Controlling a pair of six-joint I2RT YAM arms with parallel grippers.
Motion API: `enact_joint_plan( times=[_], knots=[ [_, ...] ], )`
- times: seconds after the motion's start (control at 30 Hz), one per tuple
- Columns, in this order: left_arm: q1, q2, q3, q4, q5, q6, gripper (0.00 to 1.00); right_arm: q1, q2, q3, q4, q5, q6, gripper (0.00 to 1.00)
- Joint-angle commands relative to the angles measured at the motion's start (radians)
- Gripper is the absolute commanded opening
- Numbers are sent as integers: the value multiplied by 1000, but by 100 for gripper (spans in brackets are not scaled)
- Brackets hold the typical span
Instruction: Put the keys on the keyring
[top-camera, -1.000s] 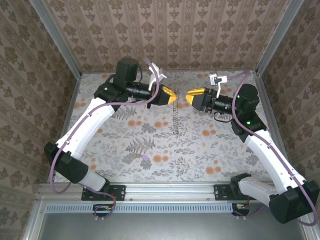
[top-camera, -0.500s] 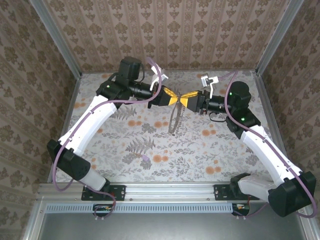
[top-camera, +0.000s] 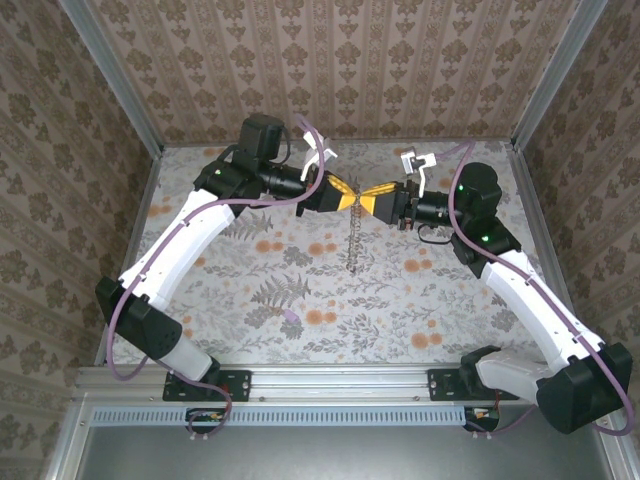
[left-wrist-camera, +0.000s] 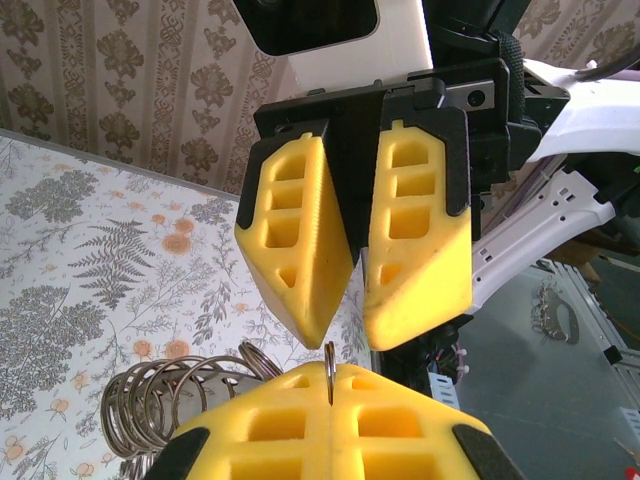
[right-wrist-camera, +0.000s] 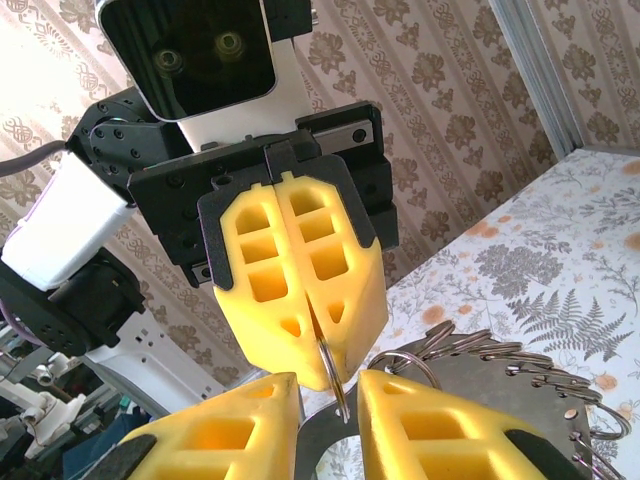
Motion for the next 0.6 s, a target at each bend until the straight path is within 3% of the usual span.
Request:
enact_joint_plan(
  times=[0.0, 0.27, 0.37, 0.43, 0.5, 0.57],
  knots=[
    [4, 4, 28, 28, 39, 16, 0, 12, 3, 32, -10, -21, -17, 24],
    [3, 8, 28, 33, 41, 14, 0, 28, 15, 39, -9, -21, -21, 23],
    [3, 9, 28, 34, 42, 13, 0, 30, 21, 44, -9, -20, -22, 14],
    [2, 11, 28, 39, 40, 10, 0, 30, 24, 45, -5, -19, -24, 1],
    [3, 10, 26, 52, 22, -5, 0, 30, 26, 44, -4, -4, -29, 0],
    [8, -8, 9, 90, -55, -35, 12, 31, 20, 41, -4, 29, -42, 0]
  ],
)
